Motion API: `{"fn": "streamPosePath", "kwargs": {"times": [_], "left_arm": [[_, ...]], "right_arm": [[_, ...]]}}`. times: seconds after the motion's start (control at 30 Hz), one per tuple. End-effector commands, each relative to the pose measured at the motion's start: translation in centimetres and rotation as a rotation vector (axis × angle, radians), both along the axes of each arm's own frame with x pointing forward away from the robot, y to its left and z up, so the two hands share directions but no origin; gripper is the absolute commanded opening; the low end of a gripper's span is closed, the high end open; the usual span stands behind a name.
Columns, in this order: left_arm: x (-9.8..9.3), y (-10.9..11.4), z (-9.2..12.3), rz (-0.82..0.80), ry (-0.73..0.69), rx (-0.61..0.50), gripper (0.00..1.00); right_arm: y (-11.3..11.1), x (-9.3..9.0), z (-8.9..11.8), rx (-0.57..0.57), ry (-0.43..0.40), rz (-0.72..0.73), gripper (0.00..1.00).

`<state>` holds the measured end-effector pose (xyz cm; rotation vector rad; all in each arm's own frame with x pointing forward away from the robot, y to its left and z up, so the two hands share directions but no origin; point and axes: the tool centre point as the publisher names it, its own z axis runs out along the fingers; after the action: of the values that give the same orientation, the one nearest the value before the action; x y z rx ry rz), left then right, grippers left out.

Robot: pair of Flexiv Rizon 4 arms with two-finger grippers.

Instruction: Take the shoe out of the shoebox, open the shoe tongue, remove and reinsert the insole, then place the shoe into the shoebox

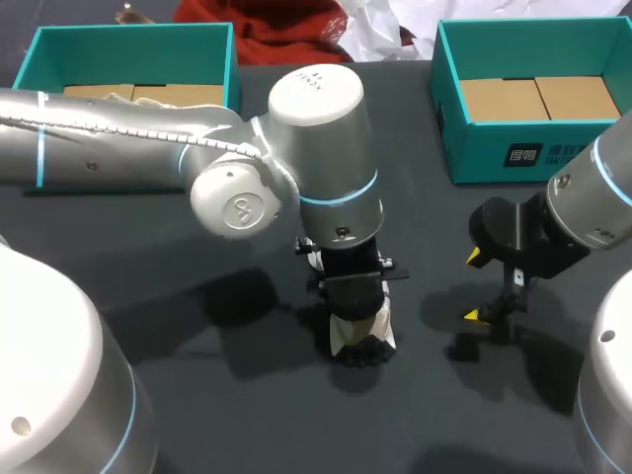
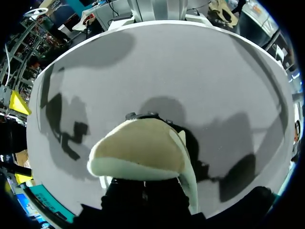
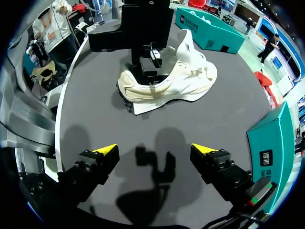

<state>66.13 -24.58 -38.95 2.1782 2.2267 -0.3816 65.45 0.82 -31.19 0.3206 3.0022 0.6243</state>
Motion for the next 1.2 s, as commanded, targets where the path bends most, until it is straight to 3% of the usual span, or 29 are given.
{"fn": "streamPosePath", "kwargs": {"times": [0.03,0.23,0.4,0.53,1.0,1.2], "left_arm": [[1.2,-0.2,-0.9,0.009,0.003,0.028,0.0],[2.5,1.5,2.0,0.049,-0.038,-0.018,0.0],[2.8,1.6,5.0,0.048,-0.074,-0.045,0.0],[3.0,1.2,6.2,0.057,-0.164,-0.033,0.0],[5.8,0.4,5.0,0.107,-0.282,0.103,0.0],[5.8,0.6,3.9,0.123,-0.272,0.131,0.0]], "right_arm": [[-0.1,-0.2,0.0,-0.001,-0.003,-0.001,1.0],[-0.1,-0.2,0.0,-0.001,-0.003,-0.001,1.0],[-0.1,-0.2,0.0,-0.001,-0.003,-0.001,1.0],[-0.1,-0.2,0.0,-0.001,-0.003,-0.001,1.0],[-0.1,-0.2,0.0,-0.001,-0.003,-0.001,1.0],[-0.1,-0.2,0.0,-0.001,-0.003,-0.001,1.0]]}}
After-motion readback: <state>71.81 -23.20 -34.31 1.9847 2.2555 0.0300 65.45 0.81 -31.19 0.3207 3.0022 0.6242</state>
